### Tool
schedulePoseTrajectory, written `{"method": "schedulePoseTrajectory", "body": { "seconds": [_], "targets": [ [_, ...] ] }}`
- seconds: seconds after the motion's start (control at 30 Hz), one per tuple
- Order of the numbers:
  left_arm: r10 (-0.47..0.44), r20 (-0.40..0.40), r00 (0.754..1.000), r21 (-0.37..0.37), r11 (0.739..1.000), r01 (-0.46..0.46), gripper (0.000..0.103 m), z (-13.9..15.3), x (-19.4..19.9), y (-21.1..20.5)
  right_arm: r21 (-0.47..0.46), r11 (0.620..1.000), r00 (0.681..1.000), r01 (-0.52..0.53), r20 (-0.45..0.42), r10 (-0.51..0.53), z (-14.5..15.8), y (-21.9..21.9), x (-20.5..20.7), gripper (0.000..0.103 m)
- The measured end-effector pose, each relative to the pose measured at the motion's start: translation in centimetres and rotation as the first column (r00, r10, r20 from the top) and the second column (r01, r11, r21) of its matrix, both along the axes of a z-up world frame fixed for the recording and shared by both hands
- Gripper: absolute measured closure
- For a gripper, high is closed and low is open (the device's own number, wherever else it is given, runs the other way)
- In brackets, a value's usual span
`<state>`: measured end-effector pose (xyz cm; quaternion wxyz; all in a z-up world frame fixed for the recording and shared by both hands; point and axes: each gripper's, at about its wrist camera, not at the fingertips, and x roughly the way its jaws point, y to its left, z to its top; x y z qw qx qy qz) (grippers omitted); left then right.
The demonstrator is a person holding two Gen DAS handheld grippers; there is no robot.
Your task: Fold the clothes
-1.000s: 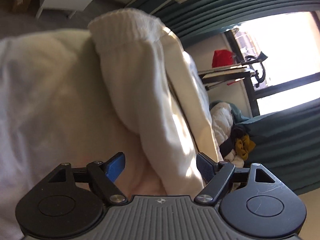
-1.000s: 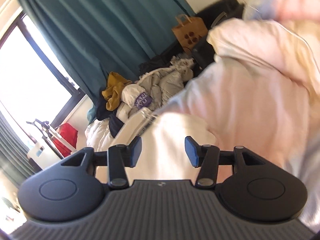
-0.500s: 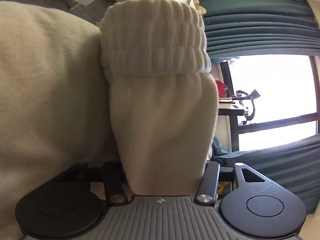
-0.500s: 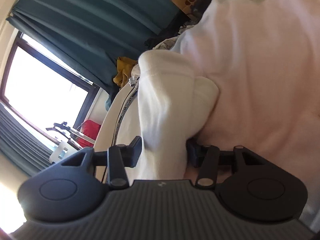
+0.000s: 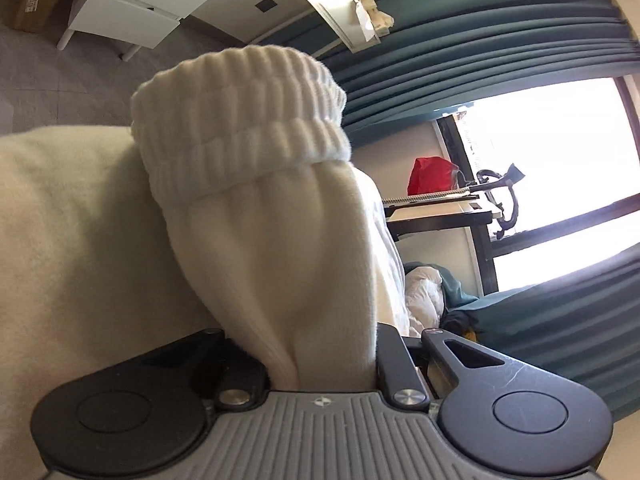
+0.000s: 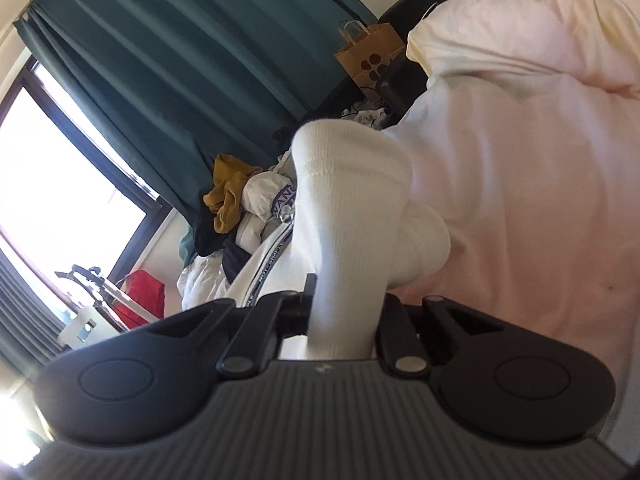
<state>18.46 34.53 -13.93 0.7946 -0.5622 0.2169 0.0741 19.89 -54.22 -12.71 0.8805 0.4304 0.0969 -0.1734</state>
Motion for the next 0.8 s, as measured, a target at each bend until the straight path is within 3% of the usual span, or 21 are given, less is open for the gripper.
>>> {"method": "schedulePoseTrajectory", "body": {
  "seconds": [0.17,0.33,0.53,0.67,0.8],
  "targets": [
    [-0.029,0.017,0.999,0.045,0.999,0.028,0.090,3.6,-3.9,1.6,0.013,1.000,1.000,0.020,-0.012,-0.020,1.8,0.2,-5.8,0.092],
    [-0.091,-0.086,0.992,0.069,0.993,0.097,0.090,4.9,-9.7,4.2,0.072,0.997,0.998,0.026,-0.051,-0.023,2.1,0.3,-12.1,0.092],
    [-0.130,-0.140,0.982,0.099,0.985,0.144,0.089,4.0,-15.0,5.1,0.234,0.969,0.993,0.081,-0.102,-0.058,1.5,0.2,-18.5,0.093],
    [-0.154,-0.175,0.973,0.117,0.978,0.175,0.087,3.4,-18.4,5.7,0.289,0.954,0.993,0.080,-0.104,-0.052,0.2,-0.6,-20.1,0.094],
    [-0.138,-0.164,0.977,0.157,0.974,0.164,0.073,2.6,-20.1,4.6,0.302,0.949,0.990,0.084,-0.134,-0.045,-1.2,-0.9,-20.0,0.094]
  ]
}}
